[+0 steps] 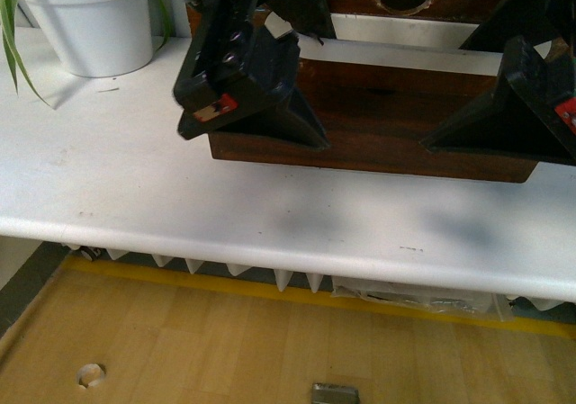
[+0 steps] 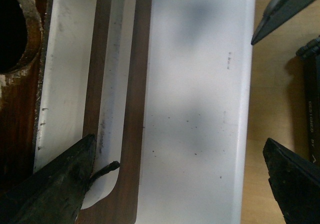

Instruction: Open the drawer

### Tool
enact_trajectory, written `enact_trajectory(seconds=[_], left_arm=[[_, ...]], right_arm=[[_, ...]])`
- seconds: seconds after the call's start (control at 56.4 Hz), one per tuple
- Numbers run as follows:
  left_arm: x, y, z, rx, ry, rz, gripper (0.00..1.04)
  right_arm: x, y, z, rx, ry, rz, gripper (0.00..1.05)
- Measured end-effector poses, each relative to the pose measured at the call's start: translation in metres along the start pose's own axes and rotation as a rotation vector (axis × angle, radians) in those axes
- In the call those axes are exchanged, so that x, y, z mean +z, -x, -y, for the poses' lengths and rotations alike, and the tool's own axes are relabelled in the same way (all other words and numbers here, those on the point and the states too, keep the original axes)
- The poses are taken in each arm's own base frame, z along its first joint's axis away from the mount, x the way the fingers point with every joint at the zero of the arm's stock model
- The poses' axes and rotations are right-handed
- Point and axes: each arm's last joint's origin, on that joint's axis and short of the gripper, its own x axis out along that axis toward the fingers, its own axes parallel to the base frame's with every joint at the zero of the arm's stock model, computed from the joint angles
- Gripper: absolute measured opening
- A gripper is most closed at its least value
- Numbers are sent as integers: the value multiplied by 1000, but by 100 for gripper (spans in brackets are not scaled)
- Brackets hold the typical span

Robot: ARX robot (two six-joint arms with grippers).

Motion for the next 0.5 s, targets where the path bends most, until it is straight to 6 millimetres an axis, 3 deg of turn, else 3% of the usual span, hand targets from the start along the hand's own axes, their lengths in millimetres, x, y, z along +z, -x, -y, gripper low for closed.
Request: enact_trajectory(seconds=[0.355, 0.497], left_arm=[[2, 19, 44, -59, -67, 1, 99], [1, 22, 53, -59, -68, 2, 99]], right_arm=[[-6, 8, -46, 75, 51, 3, 96], [-8, 10, -56, 74, 61, 15, 96]])
